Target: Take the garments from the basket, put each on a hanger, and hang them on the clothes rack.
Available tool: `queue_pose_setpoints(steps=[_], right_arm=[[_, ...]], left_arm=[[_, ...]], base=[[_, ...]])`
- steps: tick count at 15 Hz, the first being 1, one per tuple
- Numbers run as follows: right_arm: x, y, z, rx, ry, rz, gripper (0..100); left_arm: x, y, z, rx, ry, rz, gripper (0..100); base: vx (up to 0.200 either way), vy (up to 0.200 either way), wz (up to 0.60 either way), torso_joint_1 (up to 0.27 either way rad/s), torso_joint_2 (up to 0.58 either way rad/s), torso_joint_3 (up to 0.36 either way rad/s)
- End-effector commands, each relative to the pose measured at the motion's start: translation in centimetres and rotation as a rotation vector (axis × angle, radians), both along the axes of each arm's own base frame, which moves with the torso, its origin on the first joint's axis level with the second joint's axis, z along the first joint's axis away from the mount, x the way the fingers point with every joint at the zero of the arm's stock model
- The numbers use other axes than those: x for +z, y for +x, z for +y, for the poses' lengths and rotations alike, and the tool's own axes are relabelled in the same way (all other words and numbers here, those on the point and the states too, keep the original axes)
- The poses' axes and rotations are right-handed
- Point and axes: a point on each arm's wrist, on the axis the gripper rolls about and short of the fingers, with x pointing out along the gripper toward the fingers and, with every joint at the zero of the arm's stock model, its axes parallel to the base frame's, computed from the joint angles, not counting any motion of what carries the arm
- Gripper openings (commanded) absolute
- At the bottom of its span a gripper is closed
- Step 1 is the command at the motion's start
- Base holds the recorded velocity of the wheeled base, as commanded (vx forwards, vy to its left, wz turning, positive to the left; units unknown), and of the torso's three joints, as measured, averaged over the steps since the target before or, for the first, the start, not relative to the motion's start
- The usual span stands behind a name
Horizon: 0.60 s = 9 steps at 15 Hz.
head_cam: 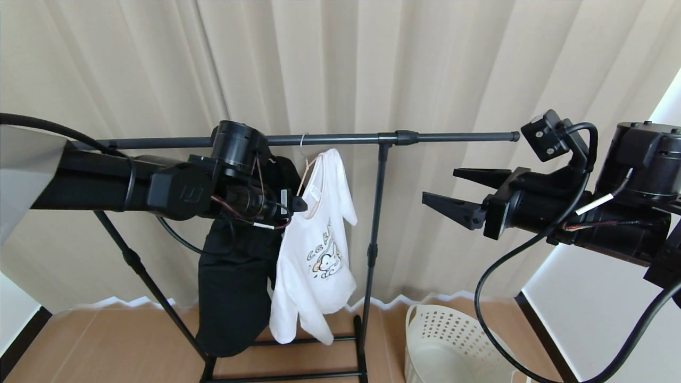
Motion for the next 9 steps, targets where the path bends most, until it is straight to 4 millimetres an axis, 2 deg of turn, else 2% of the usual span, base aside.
queue_pose_setpoints(steps=[1,2,3,4,6,8,9], right_arm=[[1.1,-1.3,-0.5,-0.026,0.013,-0.038,100],[1.7,-2.6,-1.0,-0.056,0.019,-0.062,100],[2.0,-4.0,-1.7,-0.113,0.019,-0.074,100],[1.9,-5.4,-2.3,-0.154,0.016,-0.078,100],[1.2,-8.9,-3.7,-0.184,0.014,-0.084,100],[-0.1,-12.3,-5.2,-0.208,-0.008,-0.047,100],[-1.4,-14.3,-6.0,-0.211,-0.028,-0.012,100]], left_arm=[[4.3,-4.2,1.7,-0.004,-0.023,-0.066,100],[6.3,-7.5,3.1,-0.005,-0.03,-0.086,100],[7.0,-10.9,4.4,-0.008,-0.031,-0.094,100],[6.9,-13.5,5.5,-0.009,-0.03,-0.094,100],[5.8,-19.1,7.9,-0.018,-0.021,-0.106,100],[4.1,-23.3,9.6,-0.033,-0.006,-0.116,100],[2.9,-25.1,10.3,-0.04,0.004,-0.116,100]], base=[[0.0,0.0,0.0,0.0,0.0,0.0],[0.0,0.0,0.0,0.0,0.0,0.0],[0.0,0.0,0.0,0.0,0.0,0.0],[0.0,0.0,0.0,0.0,0.0,0.0],[0.0,0.0,0.0,0.0,0.0,0.0],[0.0,0.0,0.0,0.0,0.0,0.0],[0.0,0.0,0.0,0.0,0.0,0.0]])
